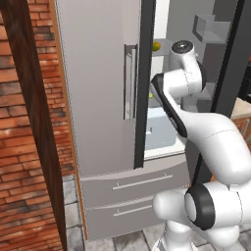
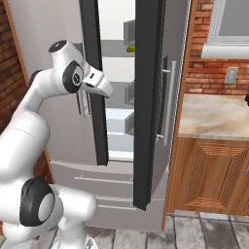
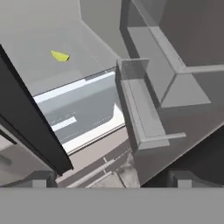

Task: Open the fridge, remove the mango, lemon wedge, and shrimp, and place them on any counter.

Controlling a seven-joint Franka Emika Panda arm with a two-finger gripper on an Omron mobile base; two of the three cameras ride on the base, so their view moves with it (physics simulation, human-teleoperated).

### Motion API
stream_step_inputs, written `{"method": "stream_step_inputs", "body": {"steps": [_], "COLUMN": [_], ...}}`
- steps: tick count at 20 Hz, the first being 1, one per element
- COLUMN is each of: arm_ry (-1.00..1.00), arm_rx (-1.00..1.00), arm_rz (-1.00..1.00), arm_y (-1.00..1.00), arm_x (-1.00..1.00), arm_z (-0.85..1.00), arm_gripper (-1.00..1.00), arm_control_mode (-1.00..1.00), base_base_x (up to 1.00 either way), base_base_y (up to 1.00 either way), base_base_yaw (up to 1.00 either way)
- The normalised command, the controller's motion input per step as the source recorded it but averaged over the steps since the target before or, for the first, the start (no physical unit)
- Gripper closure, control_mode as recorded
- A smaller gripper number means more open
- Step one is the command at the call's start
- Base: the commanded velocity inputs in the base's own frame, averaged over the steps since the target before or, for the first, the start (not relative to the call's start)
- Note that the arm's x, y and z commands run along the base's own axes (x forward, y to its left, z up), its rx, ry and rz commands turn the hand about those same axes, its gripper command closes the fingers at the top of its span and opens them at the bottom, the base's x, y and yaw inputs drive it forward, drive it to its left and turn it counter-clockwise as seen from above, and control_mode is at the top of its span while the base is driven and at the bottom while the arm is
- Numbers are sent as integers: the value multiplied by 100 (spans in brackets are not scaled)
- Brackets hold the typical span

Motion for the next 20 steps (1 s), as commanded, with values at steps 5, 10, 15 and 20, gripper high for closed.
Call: {"method": "stream_step_inputs", "body": {"steps": [5, 10, 15, 20], "arm_ry": [-1, 0, 0, 0], "arm_rx": [-11, -17, -9, -1], "arm_rz": [-1, -10, -13, -12], "arm_y": [0, 0, -17, -42], "arm_x": [73, 80, 40, 29], "arm_z": [-18, -16, 0, 0], "arm_gripper": [-100, -100, -100, -100], "arm_control_mode": [-100, -100, -100, -100], "base_base_x": [0, 0, 0, 0], "base_base_y": [0, 0, 0, 0], "base_base_yaw": [0, 0, 0, 0]}}
